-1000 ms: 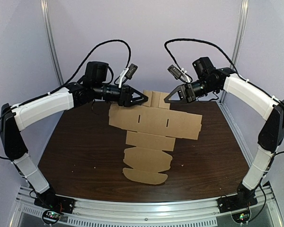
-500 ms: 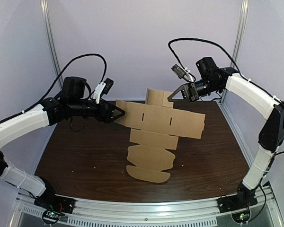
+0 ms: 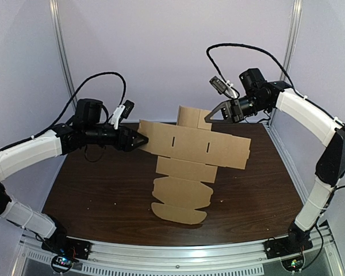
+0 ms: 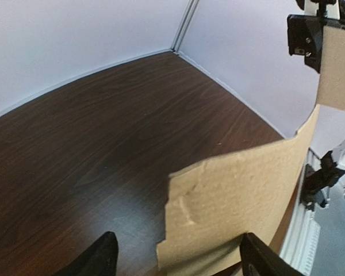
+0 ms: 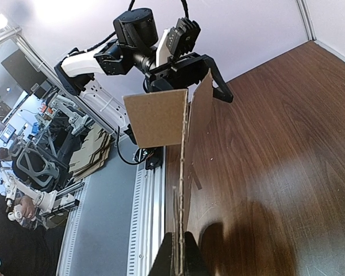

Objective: Fold the paper box

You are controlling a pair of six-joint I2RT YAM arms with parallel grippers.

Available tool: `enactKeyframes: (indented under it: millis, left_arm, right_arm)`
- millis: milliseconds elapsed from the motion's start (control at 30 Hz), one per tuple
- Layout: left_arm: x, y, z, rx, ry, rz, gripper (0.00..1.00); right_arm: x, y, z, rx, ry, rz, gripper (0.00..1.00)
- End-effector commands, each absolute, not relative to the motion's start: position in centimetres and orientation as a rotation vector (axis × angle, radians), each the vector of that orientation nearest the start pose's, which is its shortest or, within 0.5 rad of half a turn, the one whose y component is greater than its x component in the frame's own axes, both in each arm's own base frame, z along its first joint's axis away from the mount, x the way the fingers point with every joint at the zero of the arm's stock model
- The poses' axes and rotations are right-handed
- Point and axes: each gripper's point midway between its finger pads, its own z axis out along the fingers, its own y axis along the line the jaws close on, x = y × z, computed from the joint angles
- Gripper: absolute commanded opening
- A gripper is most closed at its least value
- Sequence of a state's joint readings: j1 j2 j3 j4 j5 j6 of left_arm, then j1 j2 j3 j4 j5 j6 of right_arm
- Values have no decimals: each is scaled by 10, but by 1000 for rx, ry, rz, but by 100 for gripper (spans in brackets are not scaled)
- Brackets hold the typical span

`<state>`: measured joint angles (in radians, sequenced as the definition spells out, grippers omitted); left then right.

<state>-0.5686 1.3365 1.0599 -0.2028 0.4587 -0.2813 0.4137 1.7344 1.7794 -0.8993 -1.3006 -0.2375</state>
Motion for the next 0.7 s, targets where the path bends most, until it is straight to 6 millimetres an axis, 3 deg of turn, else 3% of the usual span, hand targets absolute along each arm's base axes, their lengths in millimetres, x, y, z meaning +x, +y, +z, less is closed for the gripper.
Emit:
enactKeyframes:
  millis: [0, 67, 233, 400, 567, 667]
  left_arm:
    - [290, -310, 277, 753, 1954, -1227, 67]
    - [285, -316, 281, 797, 1944, -1295, 57]
    - [279, -325, 278, 857, 1958, -1401, 21]
    - [278, -325, 279, 863, 1956, -1411, 0]
    - [273, -319, 282, 891, 1979, -1367, 0]
    - [270, -313, 281, 936, 2012, -1298, 0]
  right_arm:
    - [276, 300, 367, -1223, 1723, 1620, 0]
    - [276, 300, 366, -1221, 1735, 1606, 0]
    - [278, 300, 361, -1222, 1752, 1573, 0]
    - [279, 297, 353, -1237, 1777, 1517, 7]
    - [274, 289, 353, -1330, 1793, 1364, 48]
    - [280, 286, 360, -1359, 1816, 1272, 63]
